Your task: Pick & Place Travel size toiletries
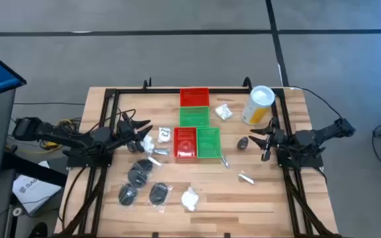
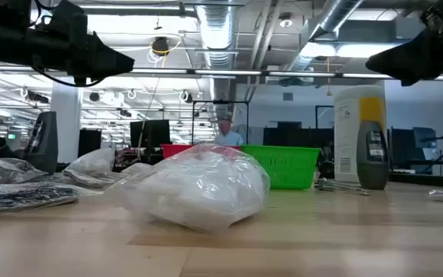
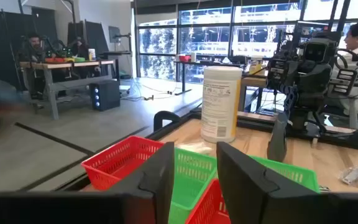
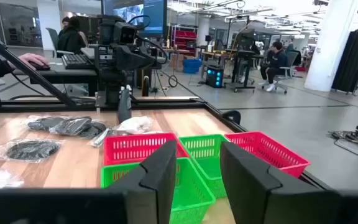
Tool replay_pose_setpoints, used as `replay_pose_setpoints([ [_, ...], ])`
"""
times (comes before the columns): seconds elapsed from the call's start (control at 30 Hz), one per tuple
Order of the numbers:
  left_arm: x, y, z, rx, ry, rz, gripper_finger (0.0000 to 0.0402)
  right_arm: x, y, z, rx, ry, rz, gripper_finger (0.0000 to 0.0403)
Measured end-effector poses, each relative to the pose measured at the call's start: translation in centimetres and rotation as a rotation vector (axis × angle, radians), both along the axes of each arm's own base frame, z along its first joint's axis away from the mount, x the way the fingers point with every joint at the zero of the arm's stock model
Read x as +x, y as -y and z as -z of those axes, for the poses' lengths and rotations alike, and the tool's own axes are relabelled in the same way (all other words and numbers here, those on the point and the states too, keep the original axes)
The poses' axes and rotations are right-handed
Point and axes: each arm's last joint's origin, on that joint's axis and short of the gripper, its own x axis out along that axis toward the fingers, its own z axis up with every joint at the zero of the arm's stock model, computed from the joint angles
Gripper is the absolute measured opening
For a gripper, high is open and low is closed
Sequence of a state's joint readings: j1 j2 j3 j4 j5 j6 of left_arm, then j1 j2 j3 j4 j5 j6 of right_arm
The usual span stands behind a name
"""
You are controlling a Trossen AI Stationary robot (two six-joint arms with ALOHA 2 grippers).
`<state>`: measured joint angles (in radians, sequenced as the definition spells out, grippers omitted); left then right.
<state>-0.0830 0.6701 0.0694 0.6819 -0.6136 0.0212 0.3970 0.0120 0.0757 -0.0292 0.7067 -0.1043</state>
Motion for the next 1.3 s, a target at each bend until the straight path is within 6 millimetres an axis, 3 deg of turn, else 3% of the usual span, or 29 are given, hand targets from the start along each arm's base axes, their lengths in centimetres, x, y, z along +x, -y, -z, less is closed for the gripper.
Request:
replay_pose_setpoints([
  [1.3,-0.02,0.10,-0.24,-0.068,0.065,0.028,0.0112,-0.01,0.00,-0.03,0.000,0.000,0.000,0.0115],
])
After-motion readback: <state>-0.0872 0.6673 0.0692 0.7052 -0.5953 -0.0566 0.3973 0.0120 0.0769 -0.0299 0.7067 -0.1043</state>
